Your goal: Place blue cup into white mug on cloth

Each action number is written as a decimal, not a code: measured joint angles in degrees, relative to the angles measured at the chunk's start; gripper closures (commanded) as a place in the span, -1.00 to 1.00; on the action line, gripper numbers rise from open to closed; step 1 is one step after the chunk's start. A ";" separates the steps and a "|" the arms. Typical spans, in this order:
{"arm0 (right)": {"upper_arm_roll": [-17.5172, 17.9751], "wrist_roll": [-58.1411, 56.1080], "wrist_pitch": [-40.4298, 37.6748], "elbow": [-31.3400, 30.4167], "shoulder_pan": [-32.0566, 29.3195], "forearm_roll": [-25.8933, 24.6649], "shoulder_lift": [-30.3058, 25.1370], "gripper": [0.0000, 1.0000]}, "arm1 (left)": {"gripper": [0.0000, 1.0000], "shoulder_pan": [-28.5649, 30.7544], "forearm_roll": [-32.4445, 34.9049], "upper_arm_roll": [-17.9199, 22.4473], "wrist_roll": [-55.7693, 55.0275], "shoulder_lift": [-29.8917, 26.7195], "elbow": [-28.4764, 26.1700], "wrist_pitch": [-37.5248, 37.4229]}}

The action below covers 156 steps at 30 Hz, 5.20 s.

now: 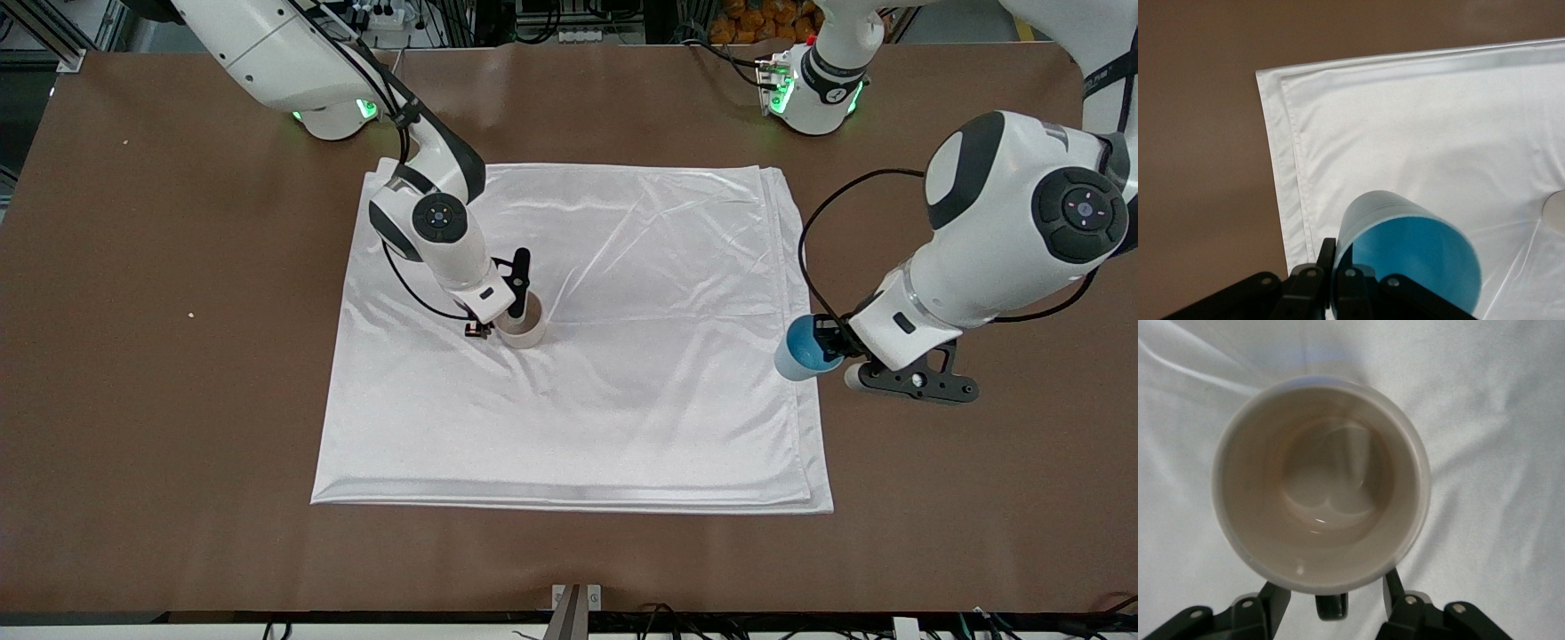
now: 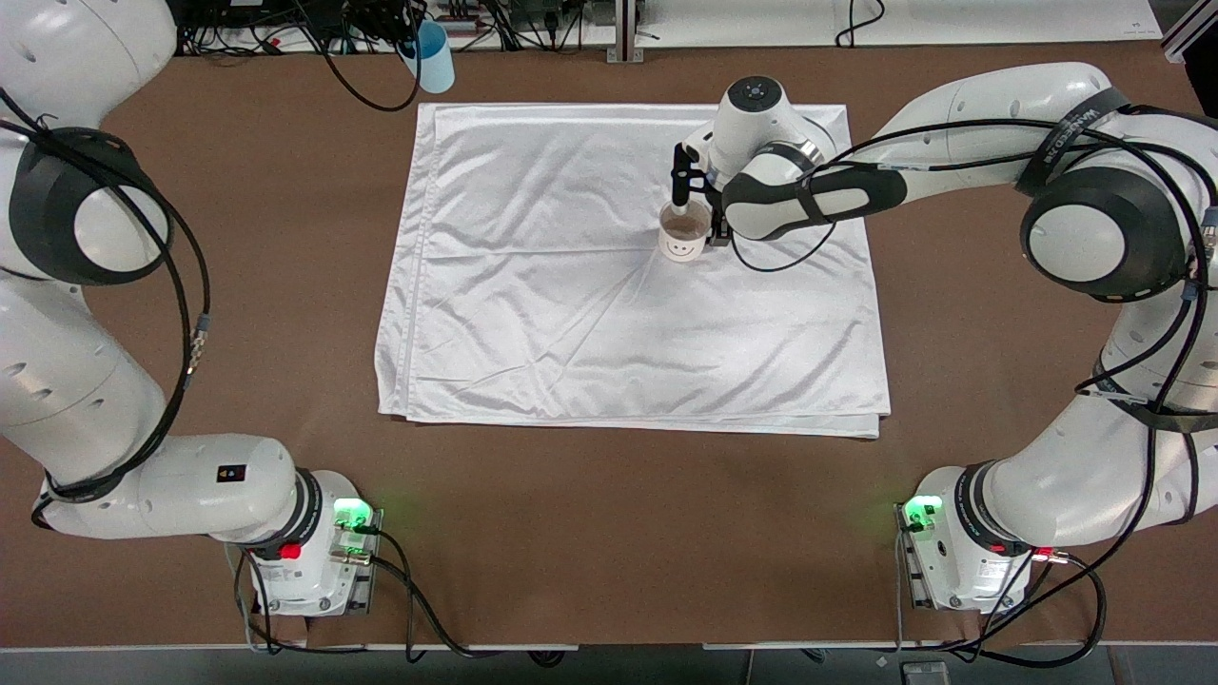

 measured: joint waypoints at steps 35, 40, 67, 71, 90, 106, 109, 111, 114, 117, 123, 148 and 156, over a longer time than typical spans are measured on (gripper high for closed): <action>-0.23 -0.45 -36.83 7.96 -17.16 11.10 -29.78 -1.00 | 1.00 -14.21 -0.15 -0.79 -22.46 2.11 -0.02 5.93; -0.61 -0.79 -39.64 8.97 -21.47 13.87 -32.99 -1.00 | 1.00 -18.71 0.07 -0.59 -30.04 4.09 -0.12 10.32; -8.25 6.14 -45.06 10.55 -23.19 15.67 -38.05 -1.00 | 1.00 -37.86 1.23 9.08 -42.41 15.15 -0.08 24.70; -8.23 7.29 -45.65 10.81 -23.19 15.73 -38.05 -1.00 | 1.00 -39.54 1.23 10.01 -42.98 15.65 0.20 24.83; -8.82 8.50 -46.73 10.90 -25.83 17.72 -38.01 -1.00 | 1.00 -42.53 1.23 10.50 -43.29 17.15 0.28 24.83; -14.02 17.54 -47.56 10.90 -22.93 18.17 -37.98 -1.00 | 0.35 -43.97 1.24 10.88 -43.29 18.50 0.31 26.77; -15.80 21.40 -47.97 10.90 -20.81 18.17 -37.98 -1.00 | -0.11 -43.97 1.24 11.06 -43.29 18.61 0.33 27.18; -17.42 24.25 -48.02 10.90 -18.86 18.16 -37.98 -1.00 | -0.62 -43.97 1.24 11.17 -43.29 18.72 0.34 27.32; -19.81 28.32 -48.02 10.90 -16.05 18.16 -37.98 -1.00 | -1.00 -43.97 1.24 11.26 -43.30 18.94 0.38 27.80; -21.02 31.79 -48.02 10.90 -14.61 18.16 -37.96 -1.00 | -1.00 -43.97 1.24 11.27 -43.30 19.13 0.45 28.14; -21.60 35.58 -47.98 11.01 -14.34 18.16 -37.94 -1.00 | -1.00 -43.97 1.24 11.48 -43.30 19.26 0.92 28.48; -22.45 40.79 -47.43 12.15 -16.66 18.31 -35.52 -1.00 | -1.00 -42.28 1.45 20.30 -43.31 6.10 3.42 17.54; -22.61 40.70 -47.51 14.37 -18.60 18.31 -34.32 -1.00 | -1.00 -40.03 1.88 22.13 -39.40 2.13 3.40 11.04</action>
